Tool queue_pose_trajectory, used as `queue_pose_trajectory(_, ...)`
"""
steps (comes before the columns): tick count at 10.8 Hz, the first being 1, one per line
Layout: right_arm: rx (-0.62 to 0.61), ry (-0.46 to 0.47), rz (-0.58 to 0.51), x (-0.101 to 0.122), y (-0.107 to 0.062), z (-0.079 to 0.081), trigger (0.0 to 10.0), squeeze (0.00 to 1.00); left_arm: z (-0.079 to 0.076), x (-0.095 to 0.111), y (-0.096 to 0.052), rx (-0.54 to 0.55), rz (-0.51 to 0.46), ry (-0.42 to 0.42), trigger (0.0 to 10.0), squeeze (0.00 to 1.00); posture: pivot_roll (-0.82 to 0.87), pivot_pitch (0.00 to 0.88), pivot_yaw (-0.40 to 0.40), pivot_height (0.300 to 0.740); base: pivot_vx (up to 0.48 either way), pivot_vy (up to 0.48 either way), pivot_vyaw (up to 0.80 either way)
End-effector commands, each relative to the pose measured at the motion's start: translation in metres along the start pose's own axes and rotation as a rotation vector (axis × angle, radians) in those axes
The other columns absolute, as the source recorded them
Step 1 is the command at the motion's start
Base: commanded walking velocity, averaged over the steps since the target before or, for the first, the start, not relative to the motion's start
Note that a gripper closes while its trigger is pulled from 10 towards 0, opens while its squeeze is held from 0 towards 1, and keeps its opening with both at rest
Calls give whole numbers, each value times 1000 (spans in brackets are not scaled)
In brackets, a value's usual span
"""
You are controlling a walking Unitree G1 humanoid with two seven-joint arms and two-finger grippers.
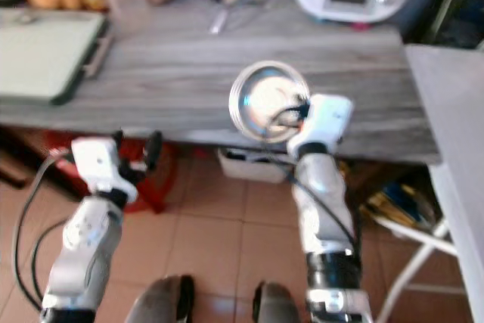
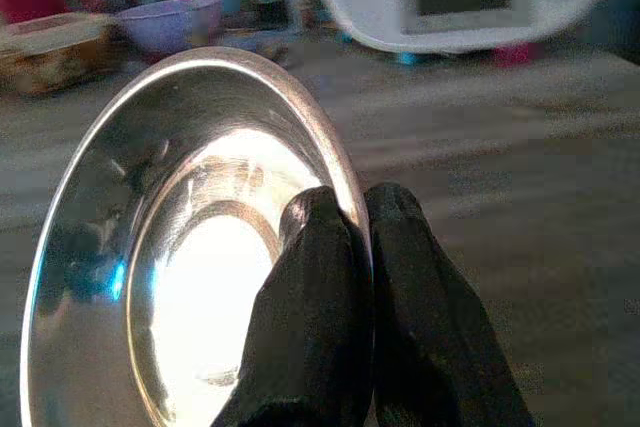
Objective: Setting the table
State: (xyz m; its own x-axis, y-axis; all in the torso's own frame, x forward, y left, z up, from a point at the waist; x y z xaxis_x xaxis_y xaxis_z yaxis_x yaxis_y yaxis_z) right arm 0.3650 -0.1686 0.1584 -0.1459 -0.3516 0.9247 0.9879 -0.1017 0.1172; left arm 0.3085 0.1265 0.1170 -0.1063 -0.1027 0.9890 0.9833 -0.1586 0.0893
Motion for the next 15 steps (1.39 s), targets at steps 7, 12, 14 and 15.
queue_pose_trajectory(7, -208, 197, 150, -15, 21, -29, 10000, 0, -6, 1, -13, -80, 21, 44, 10000, 0, -10, 195, 30, 740, 0, 0, 0)
queue_pose_trajectory(12, -222, 380, 287, -26, 25, -17, 10000, 0, -12, 2, -12, -120, 14, 44, 10000, 0, -17, 193, 31, 740, 0, 0, 0)
queue_pose_trajectory(14, -215, 392, 308, -25, 23, -15, 10000, 0, -13, 2, -11, -125, 12, 44, 10000, 0, -23, 190, 27, 740, 0, 0, 0)
queue_pose_trajectory(15, -212, 394, 313, -25, 22, -14, 10000, 282, -13, 3, -11, -128, 9, 43, 10000, 0, -25, 189, 26, 740, 0, 0, 0)
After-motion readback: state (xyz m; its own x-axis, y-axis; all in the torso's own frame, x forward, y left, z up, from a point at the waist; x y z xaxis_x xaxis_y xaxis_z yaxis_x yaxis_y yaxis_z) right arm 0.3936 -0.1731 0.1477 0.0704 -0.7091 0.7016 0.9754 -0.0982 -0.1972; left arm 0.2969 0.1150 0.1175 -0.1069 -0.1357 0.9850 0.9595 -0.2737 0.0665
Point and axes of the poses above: a point about 5 cm out from each wrist's last joint towards the gripper, its own y axis pointing out of the wrist towards the gripper, its own x axis along the axis of the wrist's last joint, z = x × y, the point moved 5 cm from there along y, pointing out of the wrist towards the gripper, and after that the axes turned 13 degrees about y, right-handed, at the moved point
